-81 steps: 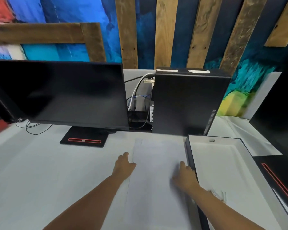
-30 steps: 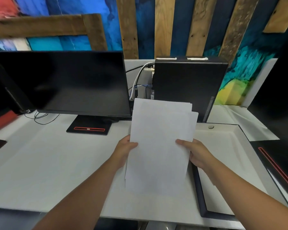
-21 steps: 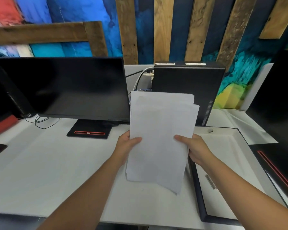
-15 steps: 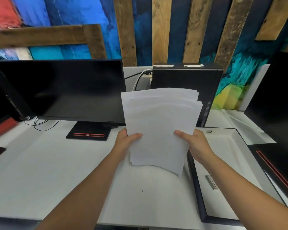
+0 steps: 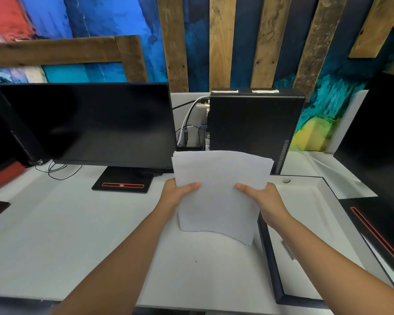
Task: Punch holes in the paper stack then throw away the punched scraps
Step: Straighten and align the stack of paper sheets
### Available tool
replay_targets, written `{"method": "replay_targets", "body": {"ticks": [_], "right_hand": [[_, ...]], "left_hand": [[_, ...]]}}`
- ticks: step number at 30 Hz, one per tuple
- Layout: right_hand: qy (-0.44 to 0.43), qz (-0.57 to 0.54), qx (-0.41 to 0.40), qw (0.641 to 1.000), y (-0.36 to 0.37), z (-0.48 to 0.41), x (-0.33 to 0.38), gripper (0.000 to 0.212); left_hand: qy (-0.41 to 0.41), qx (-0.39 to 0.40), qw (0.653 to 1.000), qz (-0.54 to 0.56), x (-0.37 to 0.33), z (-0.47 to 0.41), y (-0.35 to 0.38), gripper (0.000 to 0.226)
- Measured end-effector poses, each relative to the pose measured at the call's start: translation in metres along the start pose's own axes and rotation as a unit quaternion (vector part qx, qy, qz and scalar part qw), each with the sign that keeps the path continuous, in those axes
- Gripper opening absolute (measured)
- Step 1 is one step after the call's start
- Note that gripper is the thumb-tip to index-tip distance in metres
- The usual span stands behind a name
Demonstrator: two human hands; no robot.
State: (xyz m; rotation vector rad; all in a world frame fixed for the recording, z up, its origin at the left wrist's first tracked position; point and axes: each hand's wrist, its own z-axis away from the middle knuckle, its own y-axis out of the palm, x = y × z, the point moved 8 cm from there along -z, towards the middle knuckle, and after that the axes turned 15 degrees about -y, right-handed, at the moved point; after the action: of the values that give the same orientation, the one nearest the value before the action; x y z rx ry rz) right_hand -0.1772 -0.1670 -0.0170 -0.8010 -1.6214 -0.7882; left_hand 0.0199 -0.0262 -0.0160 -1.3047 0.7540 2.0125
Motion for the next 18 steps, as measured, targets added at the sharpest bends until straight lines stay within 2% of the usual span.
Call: {"method": "replay_targets", "body": {"ticks": [10,13,18], "right_hand": [[-0.009,0.011,-0.013,1.000,-0.003,0.002,0.000,0.041],[0.001,0.017,-0.008,1.000,-0.001,0.009,-0.011,0.042],[0.003,0.001,-0.017,1.000,-0.002,0.010,-0.013,0.037]], "left_hand": [[0.005,-0.024,1.000,0.010,-0.001,0.007,0.003,0.031],[-0.023,-0.045,0.999,0.014,0.014,0.009,0.004,0.025],[-0.023,-0.076,0.996,0.027,0.015,0.010,0.006,0.029]]}}
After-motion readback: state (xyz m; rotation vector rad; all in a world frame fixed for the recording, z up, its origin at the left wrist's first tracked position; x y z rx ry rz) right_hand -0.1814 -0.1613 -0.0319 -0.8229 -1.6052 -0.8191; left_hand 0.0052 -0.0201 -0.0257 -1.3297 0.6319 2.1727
